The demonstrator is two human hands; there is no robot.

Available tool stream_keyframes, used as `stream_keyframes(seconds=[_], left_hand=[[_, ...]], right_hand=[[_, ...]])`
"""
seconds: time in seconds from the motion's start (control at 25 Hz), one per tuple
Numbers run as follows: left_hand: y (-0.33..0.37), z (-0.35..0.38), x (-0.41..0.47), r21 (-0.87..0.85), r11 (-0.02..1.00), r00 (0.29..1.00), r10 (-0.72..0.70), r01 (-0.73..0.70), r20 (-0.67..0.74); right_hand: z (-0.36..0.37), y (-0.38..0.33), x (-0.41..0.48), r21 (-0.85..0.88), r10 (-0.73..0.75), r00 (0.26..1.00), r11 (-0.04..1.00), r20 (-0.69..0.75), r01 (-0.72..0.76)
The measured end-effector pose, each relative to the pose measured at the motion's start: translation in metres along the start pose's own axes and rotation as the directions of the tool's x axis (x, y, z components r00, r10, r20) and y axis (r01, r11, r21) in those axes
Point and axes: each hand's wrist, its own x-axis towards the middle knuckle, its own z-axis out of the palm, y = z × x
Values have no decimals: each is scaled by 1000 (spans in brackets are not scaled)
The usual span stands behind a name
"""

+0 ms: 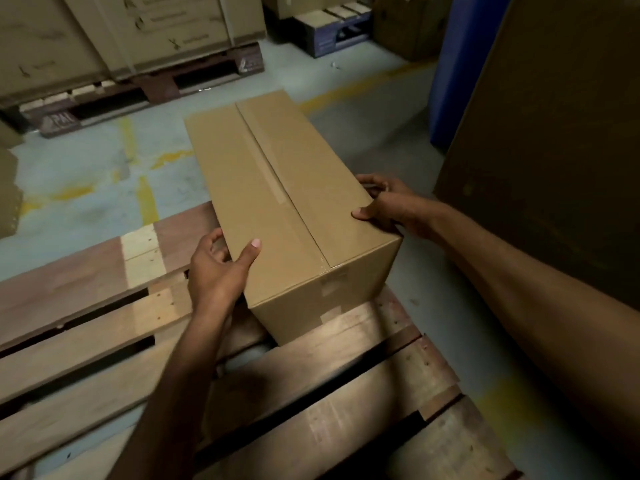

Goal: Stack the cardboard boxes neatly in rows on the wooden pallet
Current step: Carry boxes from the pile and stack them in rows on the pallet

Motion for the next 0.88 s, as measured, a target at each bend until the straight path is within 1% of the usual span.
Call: stream_keyframes(seconds=[0.08, 0.24, 0.4, 0.56, 0.72, 0.88], left_hand=[[1, 9, 3, 11, 999, 999, 42, -42, -10], [5, 25, 1, 11, 998, 998, 57, -57, 25], [1, 28, -6, -12, 999, 998, 46, -45, 34], [2, 26, -1, -53, 999, 998, 13, -10, 55], [1, 24, 0, -90, 996, 997, 17, -10, 71], [-2, 23, -2, -69, 997, 996, 30, -24, 84]], right_hand=[[-8, 3, 3, -3, -18, 1000, 1000, -2, 18], [-25, 5, 2, -15, -14, 999, 1000, -33, 14], [-27, 7, -2, -31, -20, 1000, 999, 1, 20], [-25, 10, -1, -38, -18, 1000, 999, -12, 18], [-25, 11, -3, -33, -23, 1000, 999, 9, 23], [-24, 11, -7, -52, -23, 1000, 998, 12, 24]])
